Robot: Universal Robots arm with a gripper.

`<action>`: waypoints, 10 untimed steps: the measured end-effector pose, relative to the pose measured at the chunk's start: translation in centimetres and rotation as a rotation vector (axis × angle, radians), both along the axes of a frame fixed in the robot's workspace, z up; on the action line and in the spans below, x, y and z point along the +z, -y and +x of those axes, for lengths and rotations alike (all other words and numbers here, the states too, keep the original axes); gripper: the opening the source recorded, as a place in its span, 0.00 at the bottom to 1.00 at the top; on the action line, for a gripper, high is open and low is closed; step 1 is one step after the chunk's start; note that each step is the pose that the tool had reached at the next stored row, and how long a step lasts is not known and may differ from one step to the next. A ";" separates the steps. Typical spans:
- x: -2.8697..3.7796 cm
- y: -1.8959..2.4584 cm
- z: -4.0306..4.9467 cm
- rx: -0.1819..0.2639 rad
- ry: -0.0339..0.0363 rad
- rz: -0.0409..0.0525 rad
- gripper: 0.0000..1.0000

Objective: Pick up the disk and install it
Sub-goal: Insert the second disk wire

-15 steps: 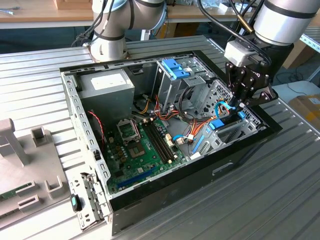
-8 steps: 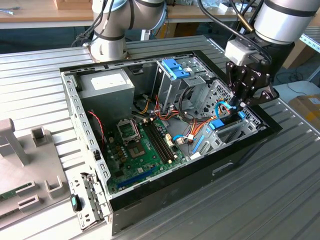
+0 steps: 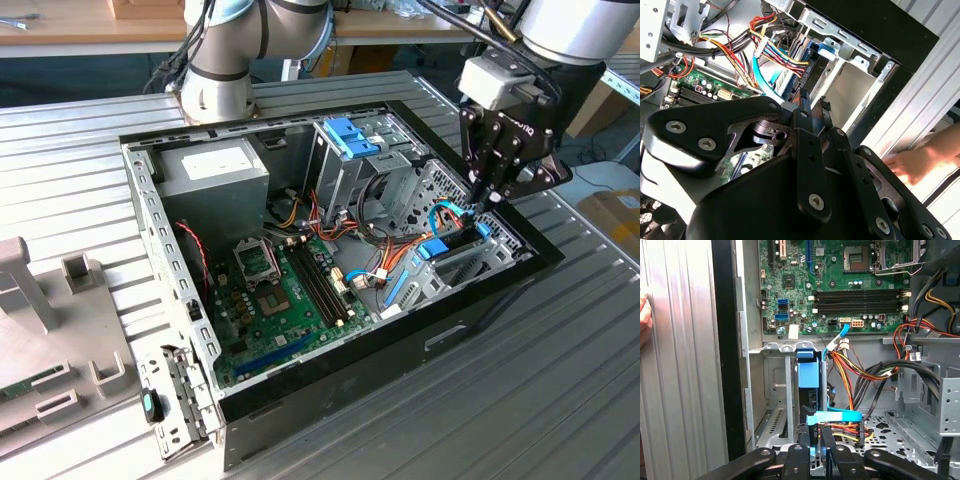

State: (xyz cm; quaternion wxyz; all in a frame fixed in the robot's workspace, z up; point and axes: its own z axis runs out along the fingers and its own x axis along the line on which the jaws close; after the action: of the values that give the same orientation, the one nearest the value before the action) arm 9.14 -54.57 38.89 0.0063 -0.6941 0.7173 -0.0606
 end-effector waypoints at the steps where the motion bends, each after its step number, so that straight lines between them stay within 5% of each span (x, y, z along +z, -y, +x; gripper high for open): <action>1: 0.03 -0.01 -0.27 0.000 0.0011 -0.0006 0.24; 4: 0.01 0.01 -1.66 -0.001 0.0033 -0.0005 0.24; 7: -0.35 0.05 -1.60 -0.059 0.0019 -0.0012 0.24; 10: -0.73 0.05 -1.22 -0.063 -0.0042 -0.0015 0.24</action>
State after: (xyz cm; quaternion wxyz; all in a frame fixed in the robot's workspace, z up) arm 7.91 -54.62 38.16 0.0023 -0.6713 0.7388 -0.0598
